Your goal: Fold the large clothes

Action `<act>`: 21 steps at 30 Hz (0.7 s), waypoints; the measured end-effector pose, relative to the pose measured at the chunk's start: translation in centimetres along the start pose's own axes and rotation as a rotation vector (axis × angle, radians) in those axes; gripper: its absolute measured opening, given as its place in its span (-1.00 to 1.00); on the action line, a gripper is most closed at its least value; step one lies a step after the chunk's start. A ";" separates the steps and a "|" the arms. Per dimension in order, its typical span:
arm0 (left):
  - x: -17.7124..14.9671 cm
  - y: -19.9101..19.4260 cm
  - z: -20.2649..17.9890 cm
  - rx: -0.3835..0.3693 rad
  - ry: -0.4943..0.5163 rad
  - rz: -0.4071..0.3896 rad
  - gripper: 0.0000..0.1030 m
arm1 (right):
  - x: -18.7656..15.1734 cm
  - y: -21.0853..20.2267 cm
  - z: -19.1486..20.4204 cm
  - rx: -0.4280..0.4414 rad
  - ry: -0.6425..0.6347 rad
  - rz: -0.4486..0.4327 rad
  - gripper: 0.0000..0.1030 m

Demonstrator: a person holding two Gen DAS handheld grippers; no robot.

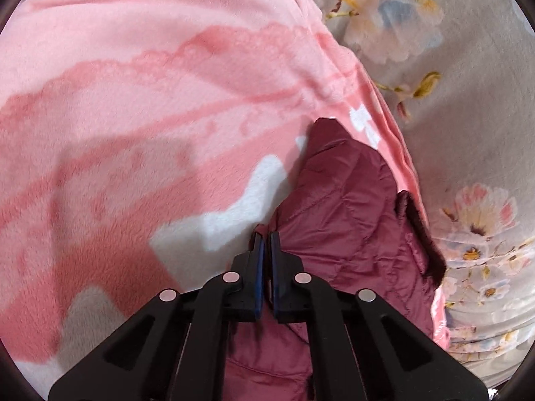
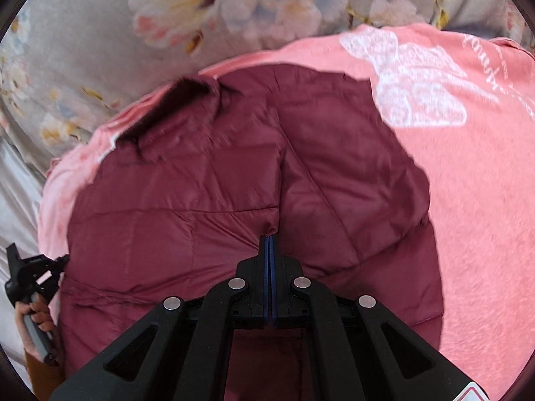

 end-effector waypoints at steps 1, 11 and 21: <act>-0.1 0.1 0.0 0.002 0.008 0.001 -0.95 | -0.2 0.2 0.1 -0.008 -0.005 -0.001 -0.99; -1.1 0.7 0.2 0.025 0.099 -0.021 -0.96 | -0.8 0.9 0.0 -0.014 0.001 -0.011 -1.00; -1.7 0.8 -1.0 0.127 0.239 -0.034 -0.92 | -0.6 0.3 -0.3 0.009 0.008 0.006 -0.99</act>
Point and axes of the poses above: each gripper's, at about its wrist camera, not at the fingertips, and y roughly the way its jaws point, z to its left, x to its top, the point moved 4 cm from there along y, roughly the way its jaws point, and after that the axes turned 11 degrees about -x, right-handed, at the moved point
